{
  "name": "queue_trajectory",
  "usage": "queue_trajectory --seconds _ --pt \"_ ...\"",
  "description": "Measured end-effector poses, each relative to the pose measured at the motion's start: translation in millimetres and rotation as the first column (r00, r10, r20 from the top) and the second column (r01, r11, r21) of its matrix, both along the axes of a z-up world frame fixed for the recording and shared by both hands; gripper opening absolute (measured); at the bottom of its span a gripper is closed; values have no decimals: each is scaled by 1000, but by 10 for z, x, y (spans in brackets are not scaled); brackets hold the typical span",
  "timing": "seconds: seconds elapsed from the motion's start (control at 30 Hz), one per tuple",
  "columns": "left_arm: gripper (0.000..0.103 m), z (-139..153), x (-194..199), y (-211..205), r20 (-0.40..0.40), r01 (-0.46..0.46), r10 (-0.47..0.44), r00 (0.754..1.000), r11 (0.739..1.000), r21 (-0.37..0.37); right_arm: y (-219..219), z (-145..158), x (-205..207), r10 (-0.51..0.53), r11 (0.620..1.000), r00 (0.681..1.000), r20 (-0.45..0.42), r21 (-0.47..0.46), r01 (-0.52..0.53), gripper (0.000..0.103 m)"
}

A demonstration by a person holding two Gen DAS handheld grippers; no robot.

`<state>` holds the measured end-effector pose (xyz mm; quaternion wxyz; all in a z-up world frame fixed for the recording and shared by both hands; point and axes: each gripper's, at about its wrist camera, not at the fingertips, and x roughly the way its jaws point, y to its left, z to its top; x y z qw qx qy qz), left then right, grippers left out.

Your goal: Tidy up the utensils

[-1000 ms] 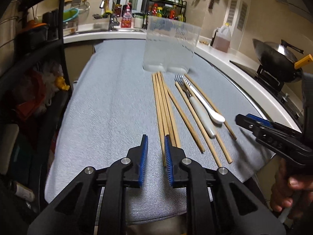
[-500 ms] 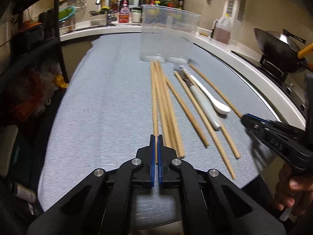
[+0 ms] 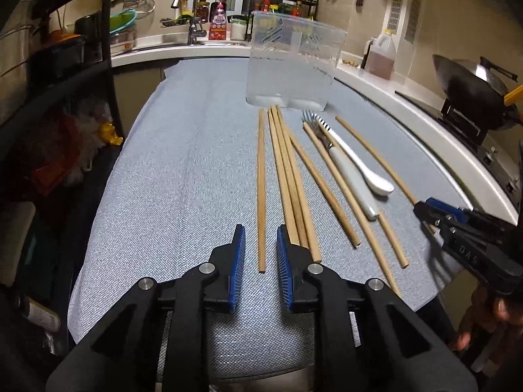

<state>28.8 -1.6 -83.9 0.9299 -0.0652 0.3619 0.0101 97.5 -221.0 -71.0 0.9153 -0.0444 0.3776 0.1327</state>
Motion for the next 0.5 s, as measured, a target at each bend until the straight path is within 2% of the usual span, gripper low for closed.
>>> queue_trajectory --seconds 0.1,0.2,0.3,0.33,0.5 --pt "20 1 0 2 4 -5 5 1000 999 35 -2 -1 12 4 1000 1000 1 3 -4 23" --pt "16 2 1 2 10 -10 9 1000 999 42 22 -4 9 21 1000 1000 10 -5 -21 18" --pt "5 2 2 -5 10 -3 3 1000 999 49 18 -10 -8 35 999 999 8 16 -35 8" --pt "5 5 4 -9 9 -1 1 1000 999 47 25 -8 -12 43 999 999 9 15 -43 6" --pt "5 17 -6 -16 7 7 -8 1000 999 47 19 12 -13 62 998 998 -7 14 -62 5"
